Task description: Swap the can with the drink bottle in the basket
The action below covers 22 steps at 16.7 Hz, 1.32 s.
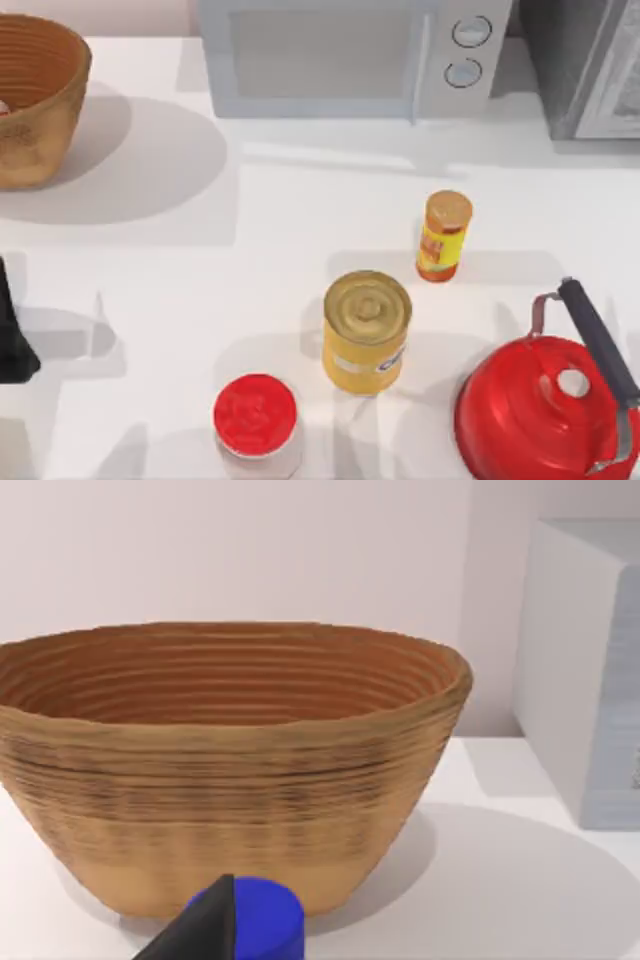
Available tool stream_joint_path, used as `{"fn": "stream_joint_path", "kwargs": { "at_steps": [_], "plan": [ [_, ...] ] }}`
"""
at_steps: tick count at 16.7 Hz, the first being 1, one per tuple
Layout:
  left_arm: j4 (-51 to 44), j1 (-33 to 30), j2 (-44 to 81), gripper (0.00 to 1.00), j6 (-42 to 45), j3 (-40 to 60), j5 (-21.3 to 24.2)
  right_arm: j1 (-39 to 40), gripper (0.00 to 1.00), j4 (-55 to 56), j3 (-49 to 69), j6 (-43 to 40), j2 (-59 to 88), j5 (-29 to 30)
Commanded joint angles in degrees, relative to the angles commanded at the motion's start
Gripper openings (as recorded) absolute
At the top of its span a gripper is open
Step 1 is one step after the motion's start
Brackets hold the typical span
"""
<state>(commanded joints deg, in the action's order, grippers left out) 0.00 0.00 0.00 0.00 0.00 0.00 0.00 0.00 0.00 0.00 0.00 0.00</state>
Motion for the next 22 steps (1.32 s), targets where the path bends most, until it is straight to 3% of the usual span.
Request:
{"fn": "stream_joint_path", "kwargs": {
  "at_steps": [5, 10, 15, 22],
  "plan": [
    [-1.5, 0.3, 3.1, 1.00, 0.0, 2.7, 0.0, 0.0, 1.00, 0.0, 0.0, 0.0, 0.0, 0.0],
    [-9.1, 1.4, 18.4, 1.00, 0.4, 16.7, 0.5, 0.0, 1.00, 0.0, 0.0, 0.0, 0.0, 0.0],
    [-20.5, 2.9, 42.1, 1.00, 1.6, 40.1, 1.6, 0.0, 1.00, 0.0, 0.0, 0.0, 0.0, 0.0],
    [-39.0, 5.6, 80.5, 1.00, 4.6, 80.5, 3.3, 0.0, 1.00, 0.0, 0.0, 0.0, 0.0, 0.0]
  ]
}}
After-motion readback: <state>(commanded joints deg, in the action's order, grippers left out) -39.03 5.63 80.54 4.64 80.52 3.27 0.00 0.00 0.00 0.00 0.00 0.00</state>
